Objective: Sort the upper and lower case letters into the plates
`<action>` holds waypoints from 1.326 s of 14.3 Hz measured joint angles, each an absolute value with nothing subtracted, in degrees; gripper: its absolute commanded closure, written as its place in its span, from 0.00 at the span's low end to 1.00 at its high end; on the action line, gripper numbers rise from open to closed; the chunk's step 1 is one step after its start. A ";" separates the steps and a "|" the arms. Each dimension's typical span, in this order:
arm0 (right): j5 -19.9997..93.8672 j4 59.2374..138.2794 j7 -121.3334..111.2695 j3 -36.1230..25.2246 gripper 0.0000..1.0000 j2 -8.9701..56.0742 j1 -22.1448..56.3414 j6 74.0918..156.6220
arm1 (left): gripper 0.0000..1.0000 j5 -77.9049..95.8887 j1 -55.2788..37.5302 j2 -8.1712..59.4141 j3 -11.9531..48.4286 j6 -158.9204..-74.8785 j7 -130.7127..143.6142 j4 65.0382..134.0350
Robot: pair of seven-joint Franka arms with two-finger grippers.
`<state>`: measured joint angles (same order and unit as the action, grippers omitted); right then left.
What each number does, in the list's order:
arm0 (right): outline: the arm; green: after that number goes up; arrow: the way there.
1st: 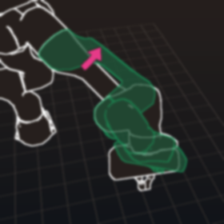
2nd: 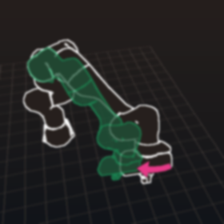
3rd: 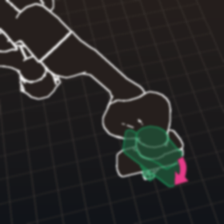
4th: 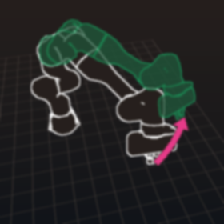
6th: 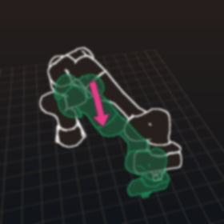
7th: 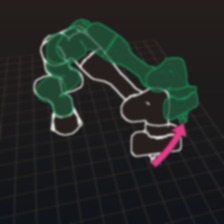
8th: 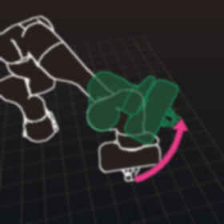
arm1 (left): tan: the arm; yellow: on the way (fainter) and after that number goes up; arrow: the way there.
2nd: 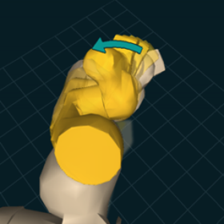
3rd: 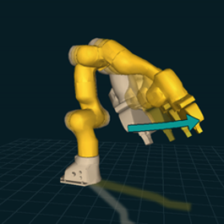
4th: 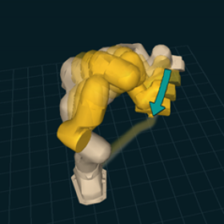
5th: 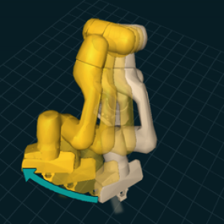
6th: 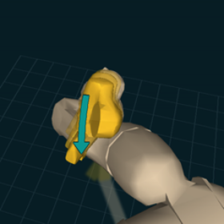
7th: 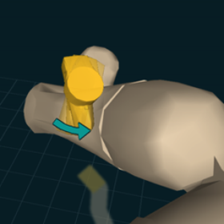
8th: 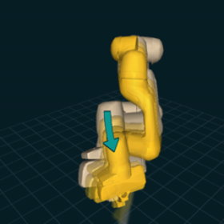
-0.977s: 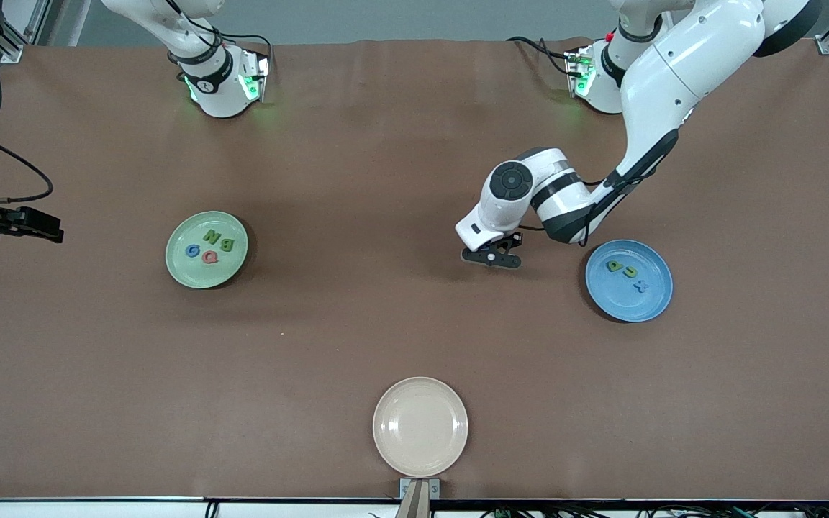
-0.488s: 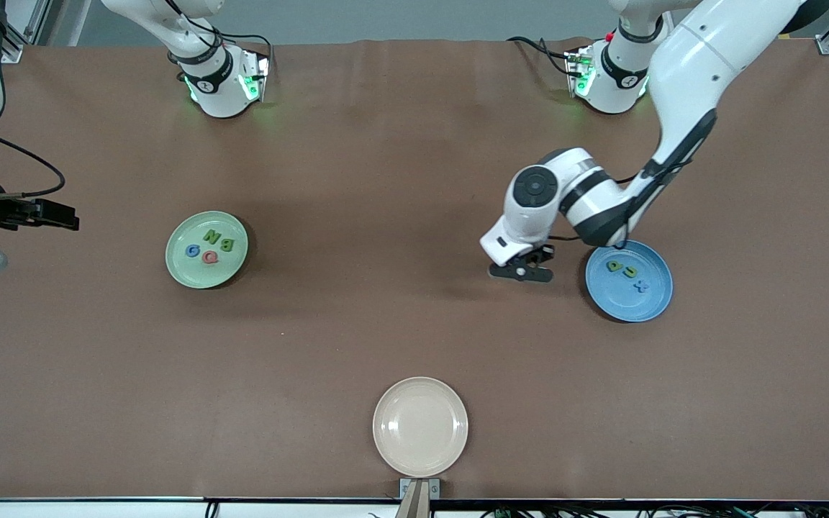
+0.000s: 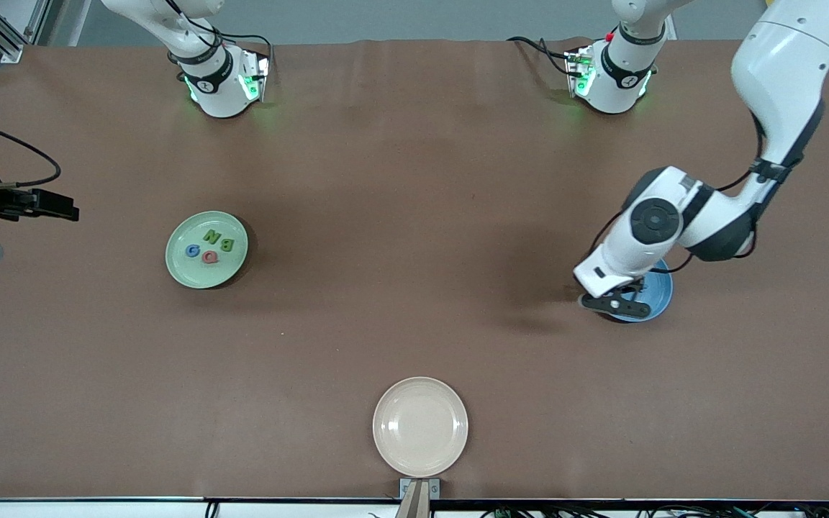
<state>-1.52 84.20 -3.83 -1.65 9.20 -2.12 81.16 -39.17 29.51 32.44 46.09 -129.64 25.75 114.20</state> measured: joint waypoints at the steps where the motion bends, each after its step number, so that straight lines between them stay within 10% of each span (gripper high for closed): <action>1: -1.46 84.19 -3.83 -1.78 0.00 8.76 -1.75 81.04 | 0.93 -39.17 30.83 32.69 46.09 -129.64 24.31 114.43; 13: -1.16 90.09 -3.87 -3.32 0.00 -4.51 -0.83 77.91 | 0.84 -41.28 34.43 37.88 45.22 -129.68 19.21 114.75; 14: -1.14 90.21 -3.88 -3.35 0.00 -5.06 -0.71 77.67 | 0.72 -41.31 34.44 37.95 45.22 -129.68 19.21 114.75; 16: -1.14 90.48 -3.89 -3.46 0.00 -5.56 -0.32 77.30 | 0.02 -41.31 34.44 37.96 45.22 -129.68 19.21 114.75; 19: -1.14 90.61 -3.89 -3.82 0.00 -5.77 0.01 77.13 | 0.00 -41.32 34.55 37.94 45.21 -129.72 19.23 114.32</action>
<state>-1.14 90.61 -3.89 -3.82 -5.77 0.01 77.13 -41.32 34.55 37.94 45.21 -129.72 19.23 114.32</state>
